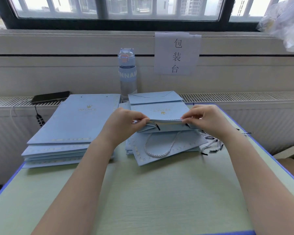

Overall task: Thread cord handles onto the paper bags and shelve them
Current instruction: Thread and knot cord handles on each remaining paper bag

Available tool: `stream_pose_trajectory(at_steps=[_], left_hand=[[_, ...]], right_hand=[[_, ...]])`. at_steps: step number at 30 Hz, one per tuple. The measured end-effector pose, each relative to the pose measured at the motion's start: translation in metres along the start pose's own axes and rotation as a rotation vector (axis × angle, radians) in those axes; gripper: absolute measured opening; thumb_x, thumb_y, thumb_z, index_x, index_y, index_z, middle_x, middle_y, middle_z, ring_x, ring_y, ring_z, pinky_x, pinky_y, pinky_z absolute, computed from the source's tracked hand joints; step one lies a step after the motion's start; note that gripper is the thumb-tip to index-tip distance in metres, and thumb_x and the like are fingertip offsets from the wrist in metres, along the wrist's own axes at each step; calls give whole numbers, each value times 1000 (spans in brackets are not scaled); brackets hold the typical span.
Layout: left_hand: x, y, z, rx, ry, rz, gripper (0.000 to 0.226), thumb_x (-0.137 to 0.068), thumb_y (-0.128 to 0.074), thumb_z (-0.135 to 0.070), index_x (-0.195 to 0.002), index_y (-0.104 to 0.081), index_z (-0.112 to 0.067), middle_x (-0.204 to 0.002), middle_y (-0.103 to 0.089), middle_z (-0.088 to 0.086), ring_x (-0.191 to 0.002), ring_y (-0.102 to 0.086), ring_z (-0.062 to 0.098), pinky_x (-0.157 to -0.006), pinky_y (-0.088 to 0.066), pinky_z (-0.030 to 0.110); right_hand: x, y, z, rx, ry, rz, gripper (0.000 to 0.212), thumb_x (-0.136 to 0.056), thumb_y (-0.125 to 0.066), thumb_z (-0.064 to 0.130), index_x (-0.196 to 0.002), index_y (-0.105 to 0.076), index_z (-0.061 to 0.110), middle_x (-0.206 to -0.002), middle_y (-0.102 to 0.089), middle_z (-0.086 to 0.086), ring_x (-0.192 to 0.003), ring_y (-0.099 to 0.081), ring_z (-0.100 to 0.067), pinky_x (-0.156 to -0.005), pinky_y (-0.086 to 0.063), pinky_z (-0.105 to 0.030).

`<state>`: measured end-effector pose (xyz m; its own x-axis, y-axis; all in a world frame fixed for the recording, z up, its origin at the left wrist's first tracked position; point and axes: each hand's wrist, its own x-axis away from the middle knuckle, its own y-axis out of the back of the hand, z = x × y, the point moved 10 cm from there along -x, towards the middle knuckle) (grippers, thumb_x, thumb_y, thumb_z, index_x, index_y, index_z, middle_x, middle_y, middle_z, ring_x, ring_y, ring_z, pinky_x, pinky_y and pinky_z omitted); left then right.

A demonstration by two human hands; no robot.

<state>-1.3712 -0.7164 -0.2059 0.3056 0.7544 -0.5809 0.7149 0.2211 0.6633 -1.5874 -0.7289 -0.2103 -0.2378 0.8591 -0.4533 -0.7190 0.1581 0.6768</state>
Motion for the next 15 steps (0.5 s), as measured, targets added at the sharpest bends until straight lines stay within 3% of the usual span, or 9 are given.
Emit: stream_pose_trajectory(at_steps=[5,10,15], left_hand=[[0,4,-5,26,-12,-10,26,-82,-60,-32,-85,-78,-14,-73,-73,-6,-68,-65,3,-69,-58,33],[0,13,-2,40,6,-38,24,-79,-62,-31,-80,-78,-13,-66,-68,-12,-65,-65,4,-66,-54,32],[2,37,11,29,42,-133,30,-72,-61,-39,-72,-77,-14,-63,-70,-7,-63,-66,4,-64,-57,34]], right_hand=[[1,30,-23,-24,-57,-139,10,-81,-71,5,-88,-75,10,-83,-67,-2,-76,-59,-9,-71,-45,-19],[6,62,-44,113,-99,-310,11,-83,-70,11,-93,-75,9,-82,-63,0,-75,-56,-15,-68,-41,-12],[22,95,-71,216,-242,-478,15,-86,-67,13,-97,-74,5,-89,-66,-11,-79,-55,-20,-67,-36,-4]])
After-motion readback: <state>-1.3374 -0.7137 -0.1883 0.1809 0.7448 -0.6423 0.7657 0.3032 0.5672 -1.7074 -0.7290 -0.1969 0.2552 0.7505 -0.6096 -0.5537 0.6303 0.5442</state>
